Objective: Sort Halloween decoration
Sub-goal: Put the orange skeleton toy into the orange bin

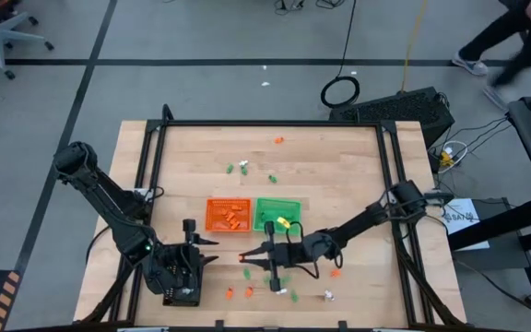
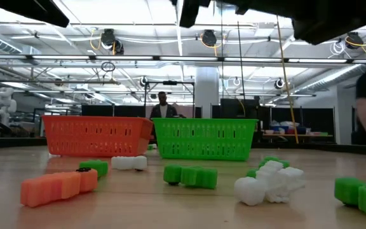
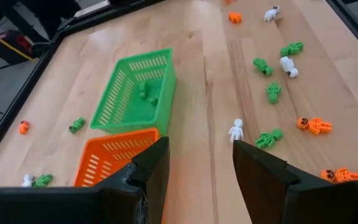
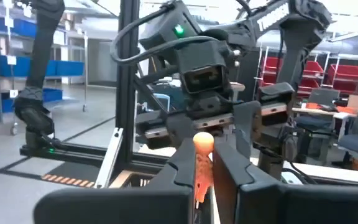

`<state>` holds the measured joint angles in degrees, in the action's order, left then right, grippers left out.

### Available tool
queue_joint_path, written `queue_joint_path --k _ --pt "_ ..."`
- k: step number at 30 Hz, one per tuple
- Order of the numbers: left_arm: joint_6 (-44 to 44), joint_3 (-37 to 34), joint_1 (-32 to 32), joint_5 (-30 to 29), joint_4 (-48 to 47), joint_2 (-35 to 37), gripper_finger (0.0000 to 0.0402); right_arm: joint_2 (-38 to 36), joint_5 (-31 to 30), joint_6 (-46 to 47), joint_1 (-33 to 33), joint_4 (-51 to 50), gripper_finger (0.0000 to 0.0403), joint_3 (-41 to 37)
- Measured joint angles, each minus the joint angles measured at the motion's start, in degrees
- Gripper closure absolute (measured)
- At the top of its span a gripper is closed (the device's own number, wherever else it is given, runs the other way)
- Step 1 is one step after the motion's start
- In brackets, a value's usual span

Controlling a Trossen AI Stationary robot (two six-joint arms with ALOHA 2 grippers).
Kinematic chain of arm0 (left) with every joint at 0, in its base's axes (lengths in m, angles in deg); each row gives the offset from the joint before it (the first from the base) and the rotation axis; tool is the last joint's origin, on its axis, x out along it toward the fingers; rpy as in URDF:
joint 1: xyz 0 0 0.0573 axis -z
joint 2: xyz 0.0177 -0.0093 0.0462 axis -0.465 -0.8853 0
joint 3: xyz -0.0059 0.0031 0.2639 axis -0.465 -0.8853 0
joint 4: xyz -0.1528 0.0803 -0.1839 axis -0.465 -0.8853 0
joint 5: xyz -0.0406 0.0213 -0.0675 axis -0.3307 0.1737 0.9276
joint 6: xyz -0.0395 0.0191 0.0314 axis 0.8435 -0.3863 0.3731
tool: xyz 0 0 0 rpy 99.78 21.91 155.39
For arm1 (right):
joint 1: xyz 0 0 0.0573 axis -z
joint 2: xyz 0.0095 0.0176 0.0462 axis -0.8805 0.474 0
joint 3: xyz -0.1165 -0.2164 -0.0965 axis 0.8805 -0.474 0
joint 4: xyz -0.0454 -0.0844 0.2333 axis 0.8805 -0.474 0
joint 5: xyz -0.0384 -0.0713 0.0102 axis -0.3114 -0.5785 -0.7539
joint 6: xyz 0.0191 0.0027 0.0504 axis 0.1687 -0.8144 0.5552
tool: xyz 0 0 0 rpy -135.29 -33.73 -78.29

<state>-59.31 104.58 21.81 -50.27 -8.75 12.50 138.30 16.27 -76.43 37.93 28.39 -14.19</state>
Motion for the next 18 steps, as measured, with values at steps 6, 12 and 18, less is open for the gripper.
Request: queue_joint_path --k 6,12,18 --pt "0.0 0.0 0.0 0.2 0.0 0.0 0.0227 0.2 0.0 0.6 0.8 -0.3 0.0393 0.0" --pt "0.0 0.0 0.0 0.2 0.0 0.0 0.0226 0.2 -0.9 0.4 1.3 -0.4 0.0393 0.0" --pt "-0.5 0.0 0.0 -1.6 0.0 0.0 0.0227 0.2 -3.4 3.5 4.0 -7.6 0.0394 2.9"
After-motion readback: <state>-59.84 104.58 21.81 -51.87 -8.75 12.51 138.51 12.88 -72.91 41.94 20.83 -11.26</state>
